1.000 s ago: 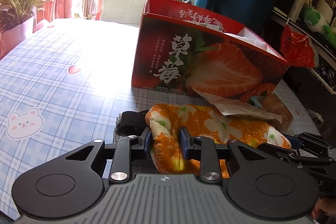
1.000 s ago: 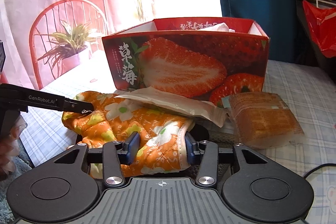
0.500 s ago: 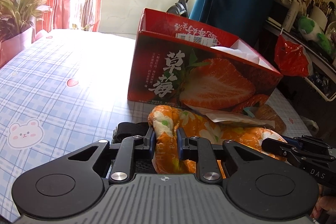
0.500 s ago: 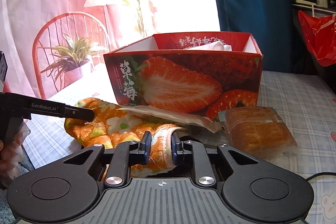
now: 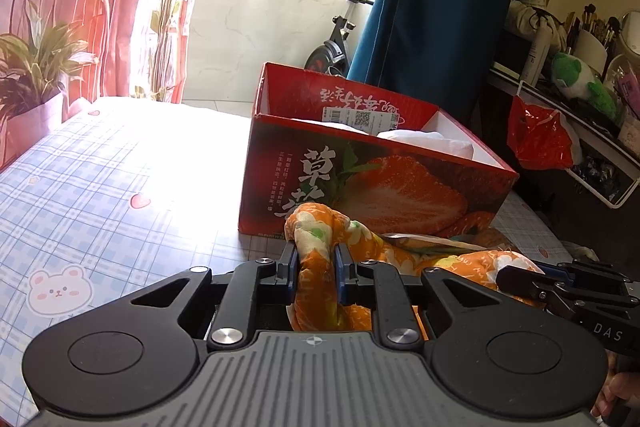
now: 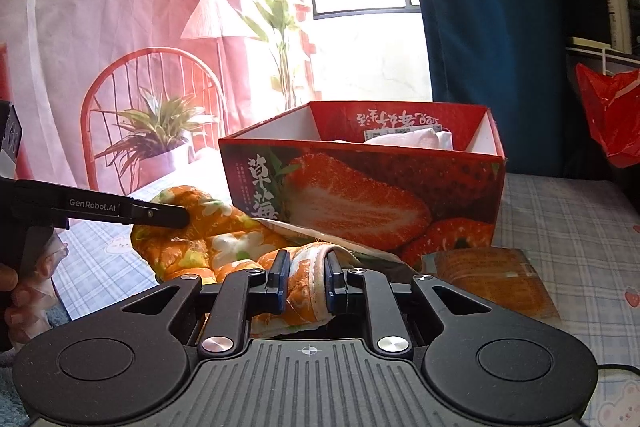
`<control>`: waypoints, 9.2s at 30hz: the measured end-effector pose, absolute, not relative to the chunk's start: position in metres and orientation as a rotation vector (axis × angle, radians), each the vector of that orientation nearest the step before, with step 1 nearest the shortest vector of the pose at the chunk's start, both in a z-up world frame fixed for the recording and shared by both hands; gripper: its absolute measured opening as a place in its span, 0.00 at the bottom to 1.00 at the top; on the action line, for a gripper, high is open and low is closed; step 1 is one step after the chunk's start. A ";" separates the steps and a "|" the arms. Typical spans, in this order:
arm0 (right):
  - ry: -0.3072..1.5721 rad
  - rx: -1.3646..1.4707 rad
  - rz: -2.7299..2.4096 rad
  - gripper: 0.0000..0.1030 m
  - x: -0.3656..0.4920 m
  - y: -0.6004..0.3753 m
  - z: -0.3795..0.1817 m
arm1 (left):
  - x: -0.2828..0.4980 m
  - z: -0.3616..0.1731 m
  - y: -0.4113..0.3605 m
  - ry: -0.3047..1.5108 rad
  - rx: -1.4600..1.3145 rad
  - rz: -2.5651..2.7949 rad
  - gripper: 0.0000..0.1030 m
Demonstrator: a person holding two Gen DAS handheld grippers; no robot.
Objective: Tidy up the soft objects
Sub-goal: 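Lower the orange floral item into the red box and open both grippers, then raise both open grippers and move them to the clear plastic bag, then close both grippers on the clear bag of green cables and lift it, then carry the cable bag with both grippers over the red box and lower it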
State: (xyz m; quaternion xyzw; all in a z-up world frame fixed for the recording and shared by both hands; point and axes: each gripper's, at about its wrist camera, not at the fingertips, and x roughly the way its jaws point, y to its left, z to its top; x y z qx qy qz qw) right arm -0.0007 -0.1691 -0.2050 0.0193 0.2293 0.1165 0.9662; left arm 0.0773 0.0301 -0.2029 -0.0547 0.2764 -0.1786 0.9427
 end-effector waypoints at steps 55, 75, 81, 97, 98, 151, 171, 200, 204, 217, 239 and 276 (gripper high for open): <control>0.668 0.079 -0.062 0.36 0.265 -0.242 -0.173 | 0.329 -0.147 -0.052 0.710 0.002 -0.385 0.51; 0.411 0.032 0.055 0.47 0.133 -0.208 -0.150 | 0.187 -0.126 -0.023 0.532 0.049 -0.440 0.51; 0.381 0.085 0.058 0.47 0.101 -0.204 -0.161 | 0.159 -0.145 -0.020 0.559 0.042 -0.451 0.51; 0.519 0.185 0.042 0.48 0.052 -0.201 -0.237 | 0.140 -0.207 -0.005 0.684 0.029 -0.401 0.51; 0.519 0.177 0.044 0.48 0.051 -0.200 -0.239 | 0.141 -0.209 -0.005 0.692 0.030 -0.403 0.51; 0.558 -0.044 0.196 0.40 0.088 -0.189 -0.230 | 0.150 -0.237 -0.017 0.696 0.039 -0.441 0.51; 0.594 -0.198 0.201 0.41 0.105 -0.188 -0.237 | 0.190 -0.252 -0.049 0.695 0.151 -0.569 0.51; 0.589 -0.179 0.189 0.13 0.104 -0.200 -0.252 | 0.172 -0.249 -0.054 0.577 0.228 -0.599 0.37; 0.583 -0.137 0.178 0.13 0.104 -0.203 -0.249 | 0.167 -0.239 -0.048 0.536 0.203 -0.613 0.30; 0.496 -0.120 0.170 0.13 0.091 -0.200 -0.211 | 0.155 -0.203 -0.037 0.500 0.075 -0.621 0.29; 0.404 -0.064 0.203 0.13 0.080 -0.201 -0.160 | 0.138 -0.145 -0.032 0.396 0.087 -0.600 0.30; 0.829 0.234 0.105 0.14 0.249 -0.248 -0.198 | 0.299 -0.186 -0.080 0.829 0.152 -0.478 0.30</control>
